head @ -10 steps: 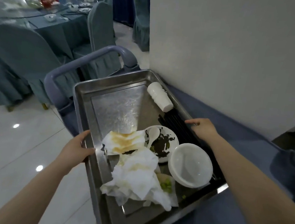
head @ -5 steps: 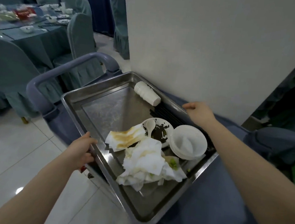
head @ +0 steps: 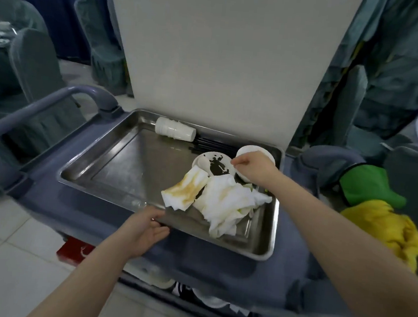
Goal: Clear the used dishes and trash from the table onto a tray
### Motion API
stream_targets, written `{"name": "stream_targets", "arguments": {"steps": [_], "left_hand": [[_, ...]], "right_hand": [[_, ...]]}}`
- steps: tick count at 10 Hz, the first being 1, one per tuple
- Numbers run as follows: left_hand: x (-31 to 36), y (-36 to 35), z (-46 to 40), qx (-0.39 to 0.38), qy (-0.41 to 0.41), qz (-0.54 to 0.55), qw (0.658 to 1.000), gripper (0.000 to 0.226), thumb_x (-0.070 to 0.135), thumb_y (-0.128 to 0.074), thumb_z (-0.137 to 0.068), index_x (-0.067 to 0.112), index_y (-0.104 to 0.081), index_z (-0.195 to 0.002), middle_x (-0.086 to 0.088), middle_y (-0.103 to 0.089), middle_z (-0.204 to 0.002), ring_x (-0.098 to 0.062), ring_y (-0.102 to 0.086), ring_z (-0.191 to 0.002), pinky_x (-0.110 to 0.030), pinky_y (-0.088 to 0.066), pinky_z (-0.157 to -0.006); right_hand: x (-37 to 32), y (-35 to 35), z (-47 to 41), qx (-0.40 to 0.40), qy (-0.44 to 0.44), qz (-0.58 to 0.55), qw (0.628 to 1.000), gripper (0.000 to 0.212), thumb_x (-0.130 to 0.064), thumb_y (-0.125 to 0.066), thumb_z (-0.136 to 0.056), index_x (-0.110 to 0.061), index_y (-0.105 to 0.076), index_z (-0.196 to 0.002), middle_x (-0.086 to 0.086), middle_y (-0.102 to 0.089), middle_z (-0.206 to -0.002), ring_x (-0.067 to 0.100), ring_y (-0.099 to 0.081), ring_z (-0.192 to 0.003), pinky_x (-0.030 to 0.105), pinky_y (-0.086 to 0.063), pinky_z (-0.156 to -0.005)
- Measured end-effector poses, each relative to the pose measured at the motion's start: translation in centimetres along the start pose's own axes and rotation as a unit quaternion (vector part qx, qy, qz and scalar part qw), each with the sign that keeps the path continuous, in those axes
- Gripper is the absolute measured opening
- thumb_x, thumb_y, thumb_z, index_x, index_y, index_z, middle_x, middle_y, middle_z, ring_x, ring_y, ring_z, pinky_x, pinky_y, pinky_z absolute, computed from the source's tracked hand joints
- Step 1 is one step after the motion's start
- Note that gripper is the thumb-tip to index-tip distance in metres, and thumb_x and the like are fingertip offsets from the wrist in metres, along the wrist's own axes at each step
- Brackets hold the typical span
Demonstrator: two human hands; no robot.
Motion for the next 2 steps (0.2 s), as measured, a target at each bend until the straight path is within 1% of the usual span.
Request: {"name": "stream_targets", "arguments": {"steps": [1,2], "left_hand": [[1.0,1.9,1.2,-0.042,0.013,-0.059,0.997,0.036,0.016,-0.052,-0.096,0.005,-0.046,-0.13,-0.03,-0.053,-0.124,-0.036,-0.058,-0.108,-0.039,-0.047,-0.088],[2.4,4.0,2.8,-0.087,-0.003,-0.108,0.99,0.032,0.022,-0.049,-0.097,0.014,-0.053,-0.128,-0.013,-0.064,-0.117,-0.027,-0.059,-0.108,-0.039,-0.045,-0.091]], "right_hand": [[-1.5,-0.5,2.6,0.022,-0.018,-0.046,0.999,0.025,-0.023,-0.053,-0.092,-0.025,-0.072,-0.108,-0.009,-0.069,-0.101,0.014,-0.064,-0.083,0.022,-0.051,-0.07],[-4.3,-2.3,5.3,0.038,-0.024,-0.147,0.988,0.02,-0.018,-0.055,-0.091,-0.02,-0.07,-0.104,-0.005,-0.069,-0.093,0.011,-0.062,-0.074,0.018,-0.048,-0.063]]}}
Point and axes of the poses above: each hand's wrist, its own z-axis away from the middle knuckle, its own y-axis out of the back of the hand, x = y × z, the point moved 6 cm from there along -z, towards the middle knuckle
